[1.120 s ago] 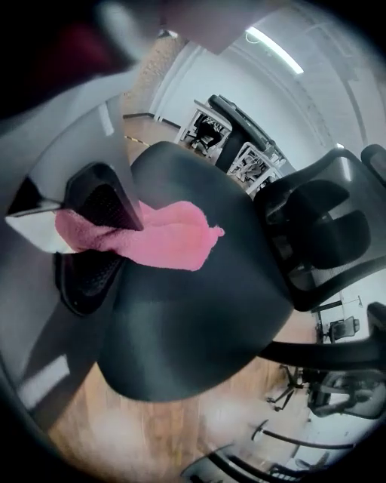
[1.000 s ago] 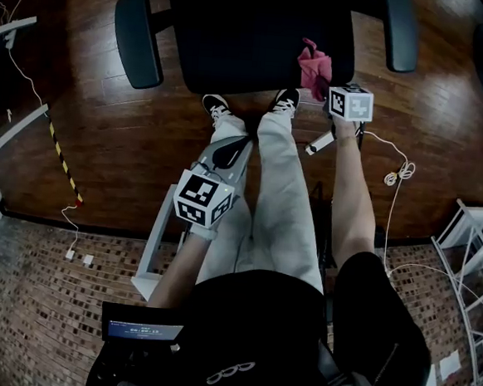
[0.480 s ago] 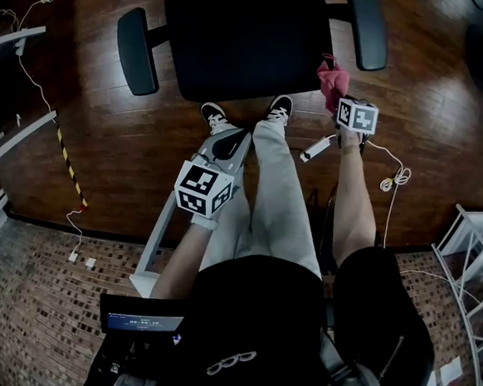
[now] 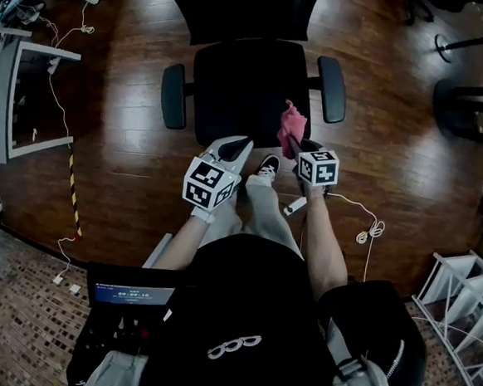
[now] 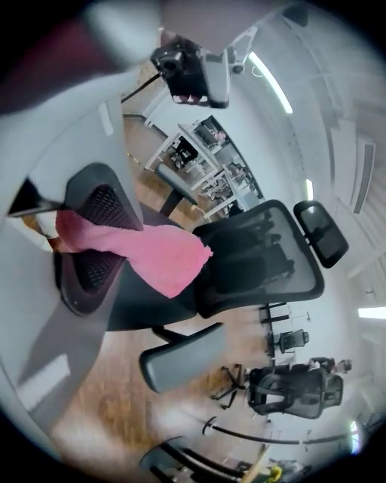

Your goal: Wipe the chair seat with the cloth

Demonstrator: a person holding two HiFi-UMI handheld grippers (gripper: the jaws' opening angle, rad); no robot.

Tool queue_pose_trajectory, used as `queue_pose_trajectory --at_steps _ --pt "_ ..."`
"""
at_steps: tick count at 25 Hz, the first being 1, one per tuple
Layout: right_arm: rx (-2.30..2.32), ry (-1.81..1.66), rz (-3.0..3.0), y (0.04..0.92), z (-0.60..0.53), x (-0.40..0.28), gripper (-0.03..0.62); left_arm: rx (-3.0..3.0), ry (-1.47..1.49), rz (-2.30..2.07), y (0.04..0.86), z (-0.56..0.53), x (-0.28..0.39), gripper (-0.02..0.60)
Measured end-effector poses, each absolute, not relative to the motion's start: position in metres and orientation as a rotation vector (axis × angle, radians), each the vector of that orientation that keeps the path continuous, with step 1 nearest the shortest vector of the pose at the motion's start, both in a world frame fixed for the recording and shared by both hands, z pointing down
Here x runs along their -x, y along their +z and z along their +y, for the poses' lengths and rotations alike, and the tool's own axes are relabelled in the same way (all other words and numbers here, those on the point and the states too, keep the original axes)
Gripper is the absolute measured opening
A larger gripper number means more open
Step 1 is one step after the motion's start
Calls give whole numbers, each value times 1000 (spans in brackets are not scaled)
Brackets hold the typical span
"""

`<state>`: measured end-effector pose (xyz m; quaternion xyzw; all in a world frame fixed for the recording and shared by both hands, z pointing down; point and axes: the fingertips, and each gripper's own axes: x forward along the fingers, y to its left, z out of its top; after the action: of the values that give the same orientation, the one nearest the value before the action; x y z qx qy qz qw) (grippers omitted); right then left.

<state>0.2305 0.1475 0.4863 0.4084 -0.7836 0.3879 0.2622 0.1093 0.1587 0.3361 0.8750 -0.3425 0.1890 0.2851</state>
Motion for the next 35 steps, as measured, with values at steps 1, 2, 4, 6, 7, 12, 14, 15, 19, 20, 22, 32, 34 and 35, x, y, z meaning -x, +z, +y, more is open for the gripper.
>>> queue_pose_trajectory --at_steps 1,2,4,6,7,12,14,15,19,20,22,32,34,35 --pt "-1100 1020 -2165 462 140 -222 69 -2366 496 -924 323 153 -108 -8" --pt "-1097 990 -2208 437 133 -217 70 -2389 482 -929 311 148 -107 -8" --pt "-1102 924 -2282 391 125 -210 70 -2421 448 -925 291 144 -104 -8" --pt "-1112 845 -2353 352 120 -203 69 -2440 416 -907 280 142 -98 -8" --pt "-1116 799 -2392 336 117 -200 69 -2450 395 -894 275 142 -94 -8" --pt "-1141 673 -2531 281 114 -194 69 -2478 320 -877 258 147 -73 -8" --pt "-1132 669 -2540 272 119 -188 69 -2474 308 -887 254 151 -62 -8" --pt "-1123 670 -2539 272 122 -185 69 -2468 302 -893 254 153 -58 -8" --pt "-1076 694 -2527 275 120 -173 69 -2441 281 -910 256 143 -48 -8" --pt "-1066 700 -2526 276 116 -168 69 -2439 278 -911 255 137 -46 -8" --pt "-1042 700 -2528 277 108 -157 69 -2441 278 -909 254 127 -43 -8" --pt "-956 665 -2541 279 116 -134 69 -2461 296 -902 254 121 -42 -8" --pt "-950 654 -2542 279 115 -134 67 -2465 296 -901 253 118 -43 -8" --pt "-947 647 -2540 279 114 -133 67 -2469 296 -901 252 116 -44 -8"
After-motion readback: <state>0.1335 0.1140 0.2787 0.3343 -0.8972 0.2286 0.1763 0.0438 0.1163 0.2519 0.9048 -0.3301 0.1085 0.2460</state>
